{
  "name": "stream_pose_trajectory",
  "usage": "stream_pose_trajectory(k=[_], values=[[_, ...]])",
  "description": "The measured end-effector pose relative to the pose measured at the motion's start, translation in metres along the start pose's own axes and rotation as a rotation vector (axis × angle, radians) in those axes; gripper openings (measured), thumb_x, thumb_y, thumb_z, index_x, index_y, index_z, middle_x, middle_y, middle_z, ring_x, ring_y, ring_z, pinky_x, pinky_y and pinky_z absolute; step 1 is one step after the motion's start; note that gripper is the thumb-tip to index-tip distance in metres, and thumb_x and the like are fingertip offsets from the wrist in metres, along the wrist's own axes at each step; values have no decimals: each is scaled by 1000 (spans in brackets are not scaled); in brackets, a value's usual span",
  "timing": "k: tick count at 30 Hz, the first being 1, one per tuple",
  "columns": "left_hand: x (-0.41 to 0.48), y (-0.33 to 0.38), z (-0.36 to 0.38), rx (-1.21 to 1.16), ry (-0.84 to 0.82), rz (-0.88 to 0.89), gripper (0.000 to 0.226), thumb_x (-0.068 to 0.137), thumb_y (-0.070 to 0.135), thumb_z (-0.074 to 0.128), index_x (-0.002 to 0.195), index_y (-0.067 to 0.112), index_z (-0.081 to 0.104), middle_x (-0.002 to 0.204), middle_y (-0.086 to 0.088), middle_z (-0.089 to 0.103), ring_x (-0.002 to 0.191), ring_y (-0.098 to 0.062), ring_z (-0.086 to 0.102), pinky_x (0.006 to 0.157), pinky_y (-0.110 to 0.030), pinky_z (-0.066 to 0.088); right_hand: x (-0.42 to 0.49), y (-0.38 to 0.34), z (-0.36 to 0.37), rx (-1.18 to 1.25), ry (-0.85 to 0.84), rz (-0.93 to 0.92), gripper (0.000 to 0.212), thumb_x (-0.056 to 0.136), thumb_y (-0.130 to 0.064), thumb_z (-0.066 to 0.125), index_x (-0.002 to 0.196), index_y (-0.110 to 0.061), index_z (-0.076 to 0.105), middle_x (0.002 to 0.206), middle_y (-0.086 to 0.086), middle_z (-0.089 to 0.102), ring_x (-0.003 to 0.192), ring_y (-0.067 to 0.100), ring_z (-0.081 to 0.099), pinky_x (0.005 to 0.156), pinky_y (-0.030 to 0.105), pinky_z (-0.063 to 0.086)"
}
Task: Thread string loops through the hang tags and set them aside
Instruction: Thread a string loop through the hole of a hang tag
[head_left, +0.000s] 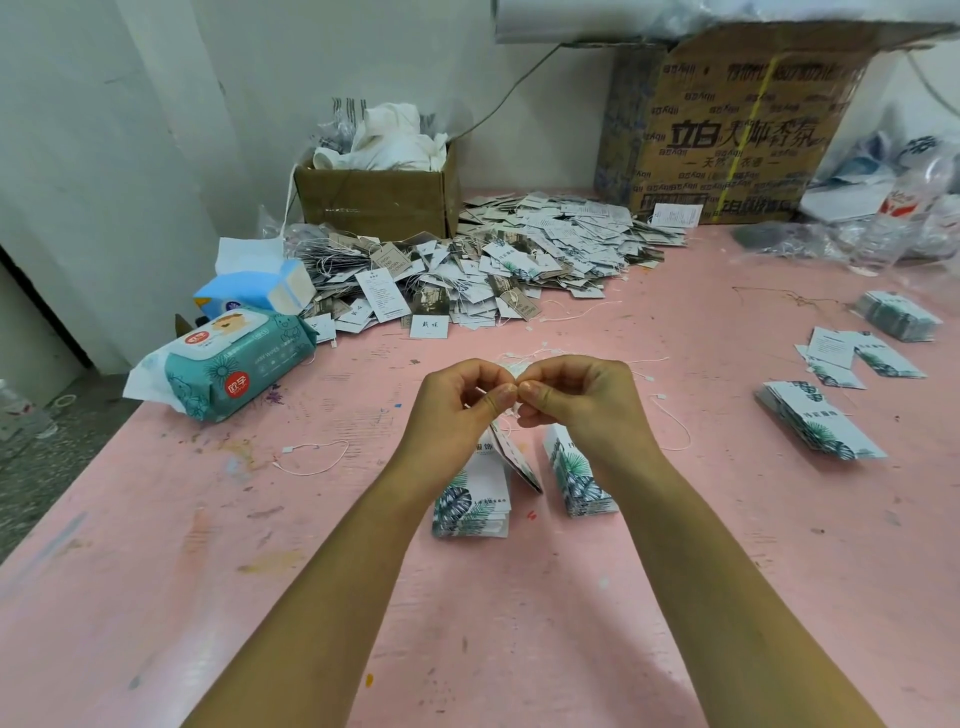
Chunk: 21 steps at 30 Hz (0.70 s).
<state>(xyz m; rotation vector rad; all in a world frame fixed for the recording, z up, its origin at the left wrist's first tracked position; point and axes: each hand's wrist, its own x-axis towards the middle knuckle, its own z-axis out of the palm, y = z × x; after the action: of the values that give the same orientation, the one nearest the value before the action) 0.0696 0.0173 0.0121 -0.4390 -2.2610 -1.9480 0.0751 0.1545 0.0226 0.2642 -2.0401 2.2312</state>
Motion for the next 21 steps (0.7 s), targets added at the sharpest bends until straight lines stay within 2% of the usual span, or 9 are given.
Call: stream_pose_trajectory(k=[8, 14, 17, 19, 21], values=[[2, -4, -1, -32, -5, 19, 22, 85, 5, 63, 72, 22, 63, 59, 16, 60, 65, -8, 49, 62, -18, 43, 1, 3, 1, 23, 4, -3, 18, 77, 10, 63, 71, -6, 66, 52, -1, 64, 48, 9, 58, 53, 22, 54], [3, -3, -1, -44, -49, 42, 19, 91, 8, 55, 79, 21, 61, 58, 20, 59, 58, 6, 49, 59, -10, 40, 1, 6, 1, 72, 14, -40, 12, 77, 3, 66, 77, -9, 69, 61, -3, 69, 54, 8, 60, 57, 20, 53], [4, -1, -1, -48, -59, 59, 19, 93, 9, 51, 80, 19, 59, 60, 15, 56, 57, 5, 46, 58, -11, 39, 3, 9, -6, 28, -43, -86, 24, 85, 1, 58, 96, -18, 68, 74, -7, 70, 70, 6, 61, 69, 19, 51], [5, 2, 0, -78, -52, 71, 19, 95, 8, 48, 81, 18, 58, 61, 12, 52, 56, 3, 45, 58, -12, 39, 8, 12, -15, -149, -147, -93, 42, 89, 5, 51, 115, -28, 56, 92, -8, 66, 89, 4, 59, 81, 19, 47], [7, 5, 1, -141, -50, 75, 20, 95, 7, 46, 82, 16, 58, 59, 10, 51, 57, -1, 46, 59, -14, 41, 12, 14, -22, -394, -316, -52, 55, 89, 10, 49, 127, -29, 44, 109, -13, 58, 107, -3, 51, 92, 15, 38]])
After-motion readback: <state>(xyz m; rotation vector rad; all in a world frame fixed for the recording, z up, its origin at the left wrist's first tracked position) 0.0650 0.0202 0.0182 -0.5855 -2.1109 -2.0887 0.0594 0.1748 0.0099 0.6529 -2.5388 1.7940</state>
